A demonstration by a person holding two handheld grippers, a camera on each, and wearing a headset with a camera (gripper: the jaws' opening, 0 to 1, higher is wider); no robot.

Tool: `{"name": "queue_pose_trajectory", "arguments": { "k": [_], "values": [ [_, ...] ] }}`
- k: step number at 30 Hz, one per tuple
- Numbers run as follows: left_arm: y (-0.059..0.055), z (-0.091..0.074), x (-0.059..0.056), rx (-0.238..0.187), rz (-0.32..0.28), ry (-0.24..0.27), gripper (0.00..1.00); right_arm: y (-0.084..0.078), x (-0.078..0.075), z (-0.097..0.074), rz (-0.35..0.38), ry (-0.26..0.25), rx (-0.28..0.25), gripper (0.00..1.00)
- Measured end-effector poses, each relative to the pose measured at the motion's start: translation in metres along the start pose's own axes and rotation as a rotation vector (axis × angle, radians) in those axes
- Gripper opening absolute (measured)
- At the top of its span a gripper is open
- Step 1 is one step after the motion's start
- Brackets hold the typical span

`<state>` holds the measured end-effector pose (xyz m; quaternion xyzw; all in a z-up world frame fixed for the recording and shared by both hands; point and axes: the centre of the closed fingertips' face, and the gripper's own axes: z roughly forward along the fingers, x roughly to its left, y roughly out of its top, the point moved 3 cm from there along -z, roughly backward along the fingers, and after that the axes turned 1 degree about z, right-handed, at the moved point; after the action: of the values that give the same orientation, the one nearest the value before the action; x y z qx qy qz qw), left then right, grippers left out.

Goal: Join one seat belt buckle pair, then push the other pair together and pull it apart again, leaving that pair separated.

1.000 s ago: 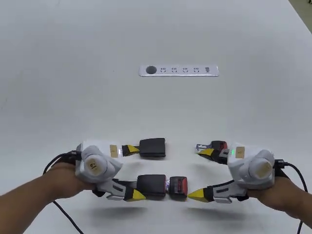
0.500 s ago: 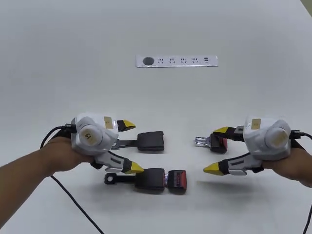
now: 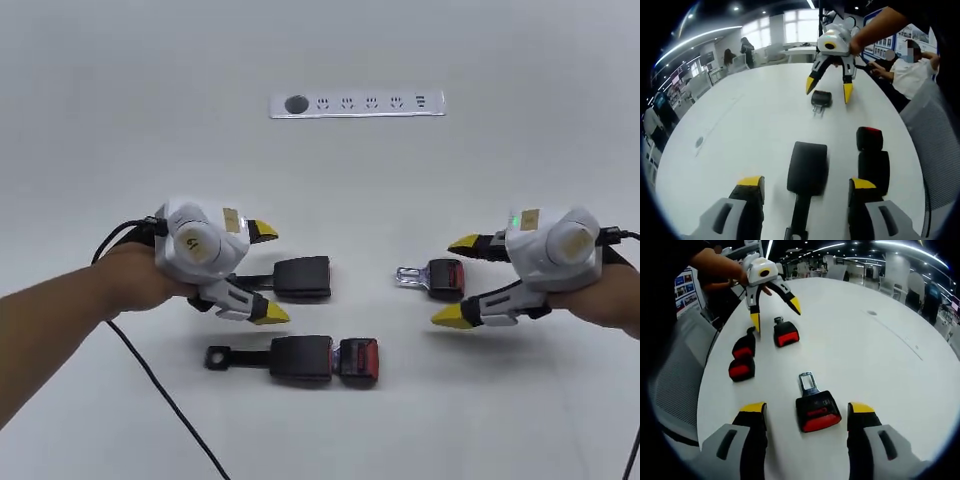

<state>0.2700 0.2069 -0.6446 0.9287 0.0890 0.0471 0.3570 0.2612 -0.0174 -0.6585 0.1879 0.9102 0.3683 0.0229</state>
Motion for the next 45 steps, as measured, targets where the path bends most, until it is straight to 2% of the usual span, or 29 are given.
{"name": "queue_pose_trajectory", "arguments": {
  "k": [6,8,10,14,18,21,23,26,28,32,36,45],
  "values": [
    [-0.006,0.01,-0.001,0.018,0.005,-0.035,0.67,-0.004,-0.003,0.004,-0.008,0.005,0.022,0.6],
    [-0.008,0.012,-0.003,0.022,0.002,-0.055,0.59,-0.006,-0.005,0.005,-0.008,0.007,0.03,0.59],
    [-0.009,0.013,-0.001,0.023,0.009,-0.052,0.53,-0.007,-0.007,0.005,-0.018,0.004,0.04,0.58],
    [-0.01,0.015,0.001,0.024,0.008,-0.057,0.54,-0.01,-0.007,0.008,-0.034,0.02,0.06,0.52],
    [-0.011,0.017,-0.001,0.03,0.002,-0.074,0.51,-0.008,-0.009,0.008,-0.036,0.024,0.051,0.5],
    [-0.012,0.019,-0.003,0.033,0.023,-0.078,0.47,-0.009,-0.008,0.007,-0.104,0.024,0.065,0.43],
    [-0.01,0.019,-0.002,0.03,0.027,-0.081,0.47,-0.008,-0.004,0.006,-0.094,0.026,0.065,0.41],
    [-0.008,0.019,-0.002,0.032,0.045,-0.094,0.46,-0.009,-0.01,0.004,-0.107,0.009,0.074,0.35],
    [-0.007,0.02,-0.003,0.026,0.055,-0.103,0.43,-0.009,-0.01,0.005,-0.105,0.017,0.073,0.35],
    [-0.005,0.021,0.002,0.036,0.044,-0.086,0.34,-0.01,-0.01,0.005,-0.123,0.032,0.089,0.35],
    [-0.004,0.027,0.004,0.047,0.068,-0.102,0.34,-0.01,-0.012,0.005,-0.152,0.047,0.118,0.34],
    [-0.002,0.029,0.005,0.046,0.066,-0.104,0.34,-0.011,-0.015,0.005,-0.169,0.056,0.145,0.34]
  ]
}}
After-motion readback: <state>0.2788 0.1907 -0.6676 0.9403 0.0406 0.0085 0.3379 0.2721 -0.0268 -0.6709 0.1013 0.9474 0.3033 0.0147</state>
